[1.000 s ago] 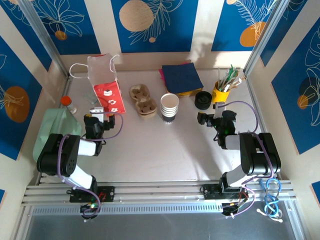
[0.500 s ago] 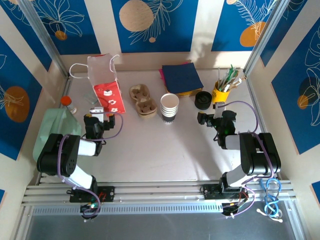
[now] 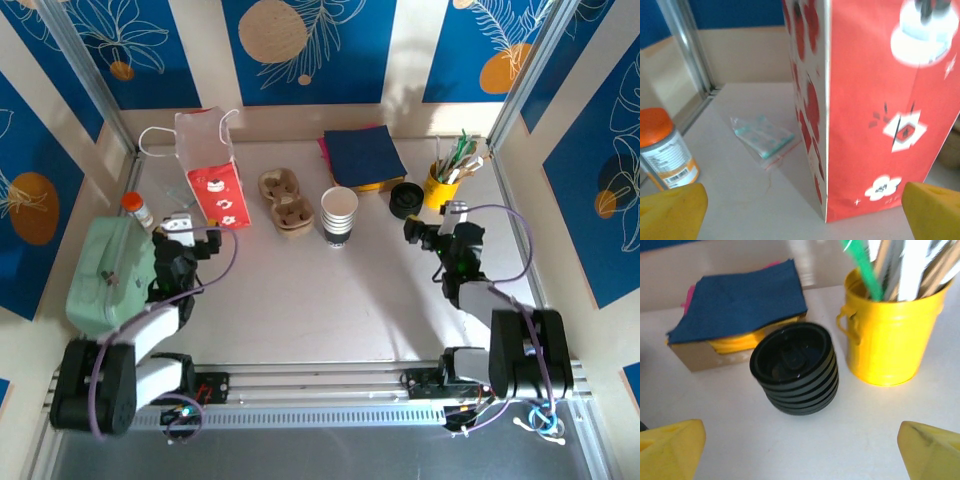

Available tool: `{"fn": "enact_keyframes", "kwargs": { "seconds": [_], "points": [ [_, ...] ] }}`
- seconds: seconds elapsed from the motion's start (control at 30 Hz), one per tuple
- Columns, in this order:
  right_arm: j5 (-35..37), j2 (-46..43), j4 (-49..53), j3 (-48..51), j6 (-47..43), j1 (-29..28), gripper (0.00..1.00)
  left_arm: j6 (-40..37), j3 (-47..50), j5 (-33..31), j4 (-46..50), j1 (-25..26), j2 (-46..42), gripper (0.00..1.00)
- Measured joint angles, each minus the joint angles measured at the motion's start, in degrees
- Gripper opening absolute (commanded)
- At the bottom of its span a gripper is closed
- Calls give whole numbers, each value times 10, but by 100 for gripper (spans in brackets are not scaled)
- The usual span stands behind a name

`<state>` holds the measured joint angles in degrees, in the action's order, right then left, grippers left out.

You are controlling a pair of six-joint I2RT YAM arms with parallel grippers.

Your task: Pack the takeout coffee

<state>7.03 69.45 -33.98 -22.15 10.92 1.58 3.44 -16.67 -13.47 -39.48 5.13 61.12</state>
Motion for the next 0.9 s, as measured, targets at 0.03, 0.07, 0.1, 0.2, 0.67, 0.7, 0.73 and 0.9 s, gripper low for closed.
{"fn": "enact_keyframes", "kwargs": {
  "seconds": [0.03, 0.07, 0.1, 0.2, 0.67, 0.7, 0.73, 0.9],
  "points": [
    [2, -24, 36, -13, 18, 5, 99, 19, -12, -9, 43, 0, -31, 99],
    [3, -45, 67, -25, 35, 9, 99, 37, -24, -17, 82, 0, -55, 99],
    [3, -68, 110, -43, 58, 14, 99, 65, -45, -26, 140, 0, -83, 99],
    [-2, -124, 251, -105, 130, 28, 99, 148, -102, -46, 280, 0, -135, 99],
    [-150, -96, 778, -469, 226, -120, 91, 290, -289, 176, 639, 0, -188, 96],
    [-143, -76, 805, -496, 227, -151, 90, 288, -302, 196, 652, 0, -185, 95],
    [-134, -52, 831, -523, 229, -185, 88, 284, -314, 219, 664, 0, -182, 94],
    [-92, 58, 912, -612, 238, -268, 74, 273, -351, 306, 713, 10, -172, 92]
  ]
}}
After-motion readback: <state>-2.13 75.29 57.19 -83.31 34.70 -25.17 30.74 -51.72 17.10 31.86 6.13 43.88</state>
